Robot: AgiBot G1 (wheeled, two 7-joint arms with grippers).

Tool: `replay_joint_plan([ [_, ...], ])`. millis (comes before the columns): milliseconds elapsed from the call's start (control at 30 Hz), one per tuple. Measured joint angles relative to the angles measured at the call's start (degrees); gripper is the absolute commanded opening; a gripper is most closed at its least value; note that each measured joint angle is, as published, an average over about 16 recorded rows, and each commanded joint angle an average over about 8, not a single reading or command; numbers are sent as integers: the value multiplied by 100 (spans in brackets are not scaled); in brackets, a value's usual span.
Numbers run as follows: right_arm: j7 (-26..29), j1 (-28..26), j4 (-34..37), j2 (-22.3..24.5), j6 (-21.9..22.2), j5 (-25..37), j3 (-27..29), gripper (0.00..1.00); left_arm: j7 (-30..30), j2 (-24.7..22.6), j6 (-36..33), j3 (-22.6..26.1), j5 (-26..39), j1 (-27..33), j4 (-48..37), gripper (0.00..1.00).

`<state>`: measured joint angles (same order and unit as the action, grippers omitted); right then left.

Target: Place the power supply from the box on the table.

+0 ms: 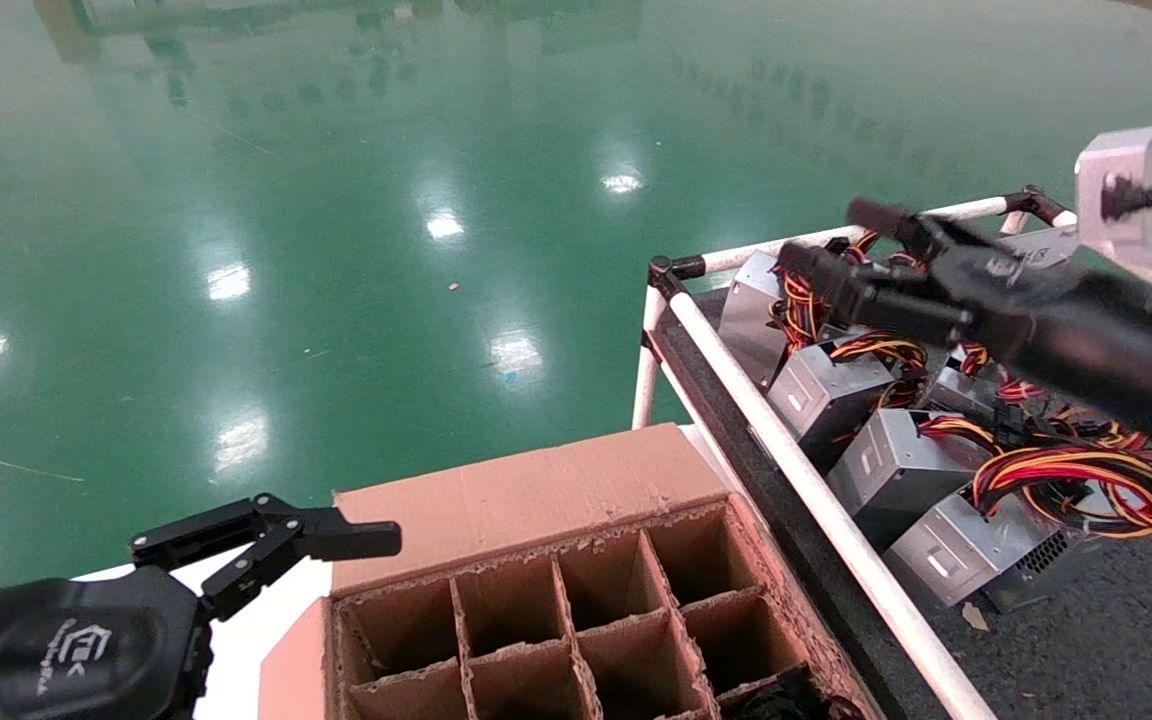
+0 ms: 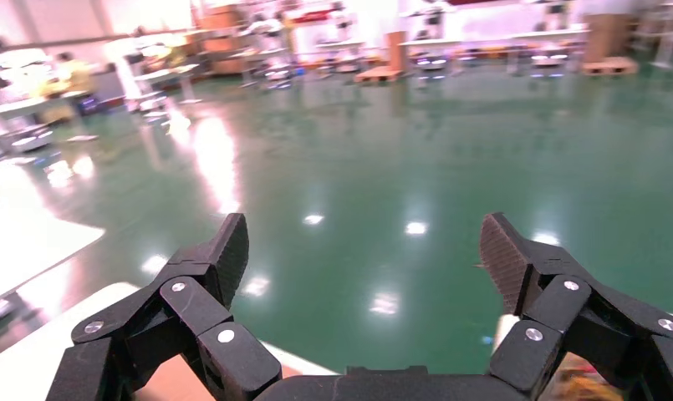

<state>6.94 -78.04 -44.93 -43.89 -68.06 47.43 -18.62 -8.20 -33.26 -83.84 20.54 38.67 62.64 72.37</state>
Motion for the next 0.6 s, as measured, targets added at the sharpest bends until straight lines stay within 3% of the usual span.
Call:
replay_joint_plan([
  [600, 295, 1277, -2221, 687, -1366, -431, 202, 100, 1, 0, 0, 1, -1, 0, 0, 100],
])
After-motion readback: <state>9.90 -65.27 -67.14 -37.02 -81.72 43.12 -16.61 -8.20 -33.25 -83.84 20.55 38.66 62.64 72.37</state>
